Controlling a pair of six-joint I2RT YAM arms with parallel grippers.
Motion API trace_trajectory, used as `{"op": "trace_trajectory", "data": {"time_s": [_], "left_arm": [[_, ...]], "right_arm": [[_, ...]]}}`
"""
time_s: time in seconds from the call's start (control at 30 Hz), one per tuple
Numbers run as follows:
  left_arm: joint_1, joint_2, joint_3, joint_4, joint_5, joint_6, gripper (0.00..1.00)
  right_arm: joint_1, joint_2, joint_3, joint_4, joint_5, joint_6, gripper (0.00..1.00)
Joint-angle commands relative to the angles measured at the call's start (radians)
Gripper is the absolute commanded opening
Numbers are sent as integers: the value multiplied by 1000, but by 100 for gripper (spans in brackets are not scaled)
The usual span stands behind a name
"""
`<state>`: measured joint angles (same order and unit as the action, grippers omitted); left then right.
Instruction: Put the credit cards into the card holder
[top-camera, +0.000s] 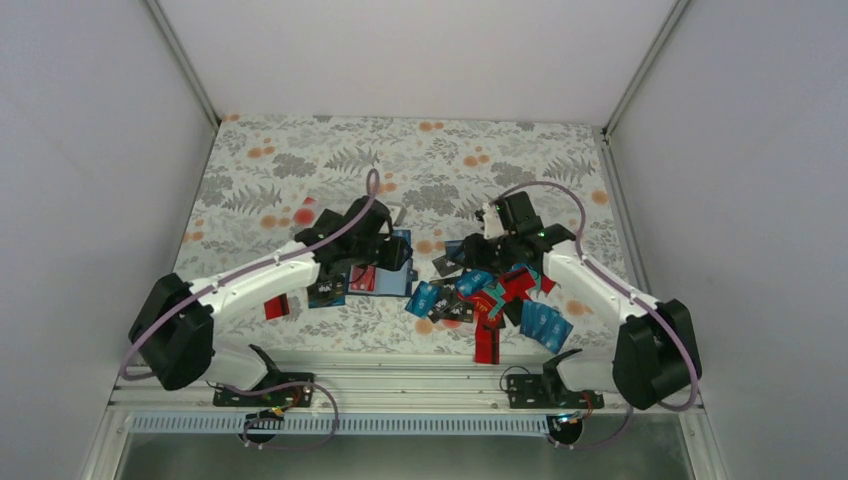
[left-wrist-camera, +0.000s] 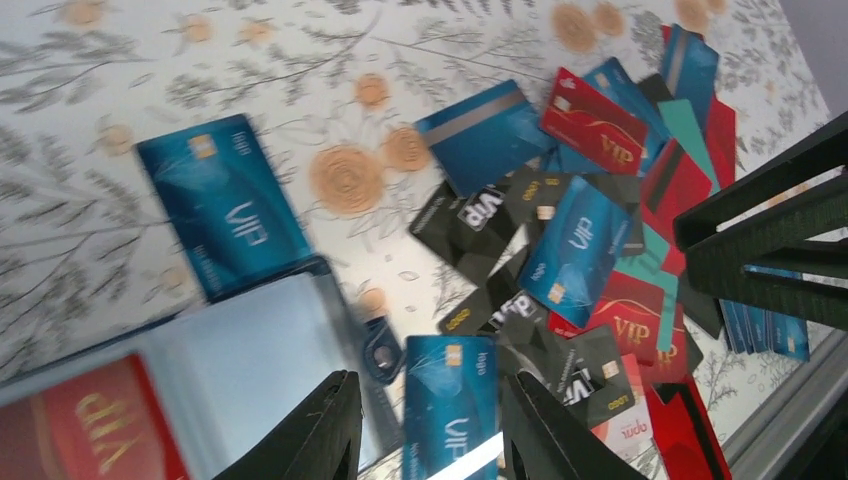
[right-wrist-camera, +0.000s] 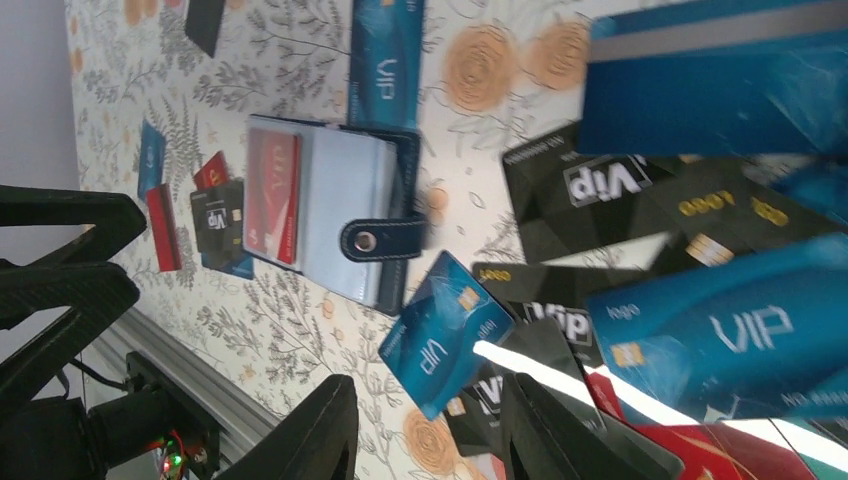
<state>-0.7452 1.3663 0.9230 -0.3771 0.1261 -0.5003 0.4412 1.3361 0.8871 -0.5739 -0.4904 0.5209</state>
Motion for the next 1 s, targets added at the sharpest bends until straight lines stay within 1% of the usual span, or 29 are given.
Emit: {"op": "trace_trajectory", "data": {"time_s": [0.0,0.23,0.37,0.5,0.6,0.63,0.7,0.8,0.9,0.97], "left_arm": [[-61,79,81,10,-15,55,36],[-166,240,240,-41,-55,132,40],[-230,340,333,-56,-62,190,44],[-285,433,419,-61,-60,242,49],[-308,496,467,-58,-43,266,54],[-314,517,481,-59,-40,273,56],[-325,550,505,-62,-33,288,60],[-331,590,526,-60,-3,314,67],[-330,636,557,-81,6,340,70],[-330,672,589,-105,3,355,72]], "right_arm": [[-38,-88,-71,-3,36,47,38],[-105,-217,-158,-49,114,90,42],[-154,-267,-191,-76,148,96,48],[-194,-297,-209,-98,168,97,59],[-221,-309,-218,-110,177,98,62],[-229,-312,-221,-115,179,98,65],[-244,-315,-226,-119,184,99,69],[-264,-321,-235,-122,193,99,79],[-278,-321,-243,-117,187,94,84],[-284,-314,-246,-113,175,89,86]]}}
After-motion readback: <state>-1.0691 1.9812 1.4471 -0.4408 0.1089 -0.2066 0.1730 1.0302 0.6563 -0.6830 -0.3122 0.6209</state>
